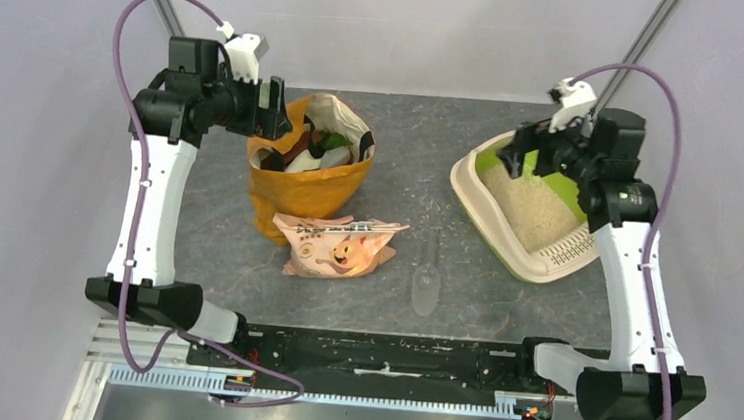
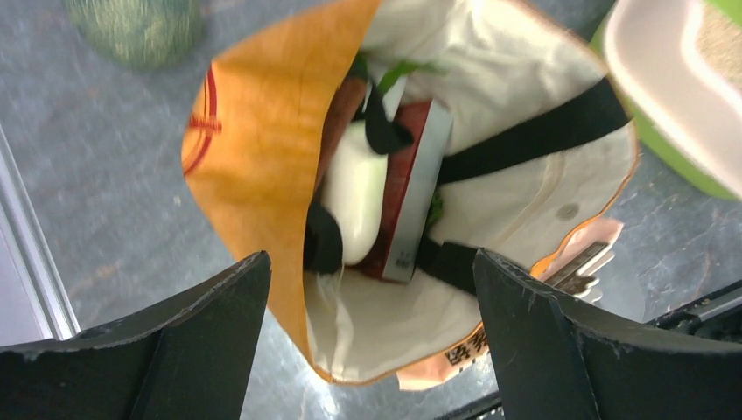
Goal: Fill the litter box with clean litter
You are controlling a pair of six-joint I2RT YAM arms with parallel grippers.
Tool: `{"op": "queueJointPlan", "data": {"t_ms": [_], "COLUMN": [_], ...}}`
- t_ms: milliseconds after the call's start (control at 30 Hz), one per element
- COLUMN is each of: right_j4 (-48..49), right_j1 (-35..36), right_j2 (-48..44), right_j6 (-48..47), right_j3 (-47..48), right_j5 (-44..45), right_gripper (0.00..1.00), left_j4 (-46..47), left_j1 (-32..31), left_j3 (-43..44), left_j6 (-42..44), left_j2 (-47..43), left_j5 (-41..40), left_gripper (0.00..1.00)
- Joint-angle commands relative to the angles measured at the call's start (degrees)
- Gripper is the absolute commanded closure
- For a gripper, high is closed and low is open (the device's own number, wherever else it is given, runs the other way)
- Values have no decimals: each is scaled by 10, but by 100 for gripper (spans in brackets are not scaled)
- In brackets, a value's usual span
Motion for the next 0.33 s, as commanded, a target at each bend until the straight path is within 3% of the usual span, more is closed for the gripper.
{"op": "queueJointPlan", "data": {"t_ms": [0, 100, 300], "right_j4": [-92, -101, -106], "right_j1": [-98, -147, -153], "right_j2": [-3, -2, 0], "right_j6": [131, 154, 160], "right_j3": [-11, -32, -24], "right_j5": [22, 0, -10], "right_gripper": [3, 3, 3], "left_j4": [47, 70, 63], "left_j1": [6, 6, 6], "left_j3": [-109, -161, -177], "left_j6": [-31, -31, -49], "left_j2": [-86, -116, -118], "left_j5": [-49, -76, -109], "left_gripper": [8, 8, 7]}}
